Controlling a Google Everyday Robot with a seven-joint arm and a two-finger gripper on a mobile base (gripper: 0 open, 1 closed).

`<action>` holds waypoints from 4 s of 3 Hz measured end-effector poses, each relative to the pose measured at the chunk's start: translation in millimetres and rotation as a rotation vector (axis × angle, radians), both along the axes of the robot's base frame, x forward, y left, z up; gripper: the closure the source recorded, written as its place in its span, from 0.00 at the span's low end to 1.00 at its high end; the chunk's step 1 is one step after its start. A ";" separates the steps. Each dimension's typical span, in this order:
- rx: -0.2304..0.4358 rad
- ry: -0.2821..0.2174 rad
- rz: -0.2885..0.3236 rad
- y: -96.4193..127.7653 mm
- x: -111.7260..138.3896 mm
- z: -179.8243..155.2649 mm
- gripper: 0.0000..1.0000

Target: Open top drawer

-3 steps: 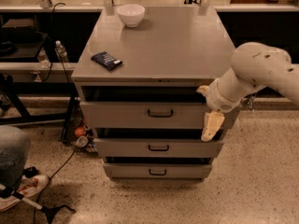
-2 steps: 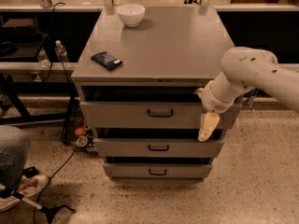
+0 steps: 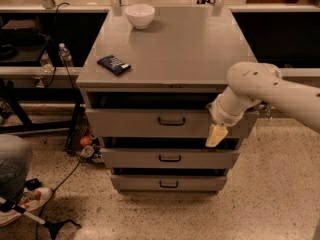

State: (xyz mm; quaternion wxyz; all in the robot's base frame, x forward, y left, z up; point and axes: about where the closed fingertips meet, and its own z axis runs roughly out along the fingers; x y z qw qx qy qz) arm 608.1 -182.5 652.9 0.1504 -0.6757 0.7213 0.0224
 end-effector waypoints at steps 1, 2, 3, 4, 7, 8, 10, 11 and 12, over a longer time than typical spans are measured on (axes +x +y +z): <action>0.007 0.008 -0.023 -9.7 -6.5 -6.2 0.54; 0.007 0.008 -0.023 -9.7 -6.5 -0.7 0.78; 0.007 0.008 -0.022 -9.6 -6.6 -0.3 1.00; 0.001 0.009 -0.020 -10.6 -11.8 -2.9 1.00; -0.004 -0.003 -0.030 -12.5 -38.6 -10.4 1.00; -0.004 -0.004 -0.033 -12.6 -41.9 -9.5 1.00; -0.003 -0.011 -0.045 -13.1 -58.7 -12.8 1.00; -0.003 -0.011 -0.045 -13.1 -58.7 -11.6 1.00; -0.003 -0.009 -0.043 -12.4 -59.2 -12.8 0.81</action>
Offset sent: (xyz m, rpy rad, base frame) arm -0.0870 -0.0670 0.0484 0.1180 -0.1324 -0.1758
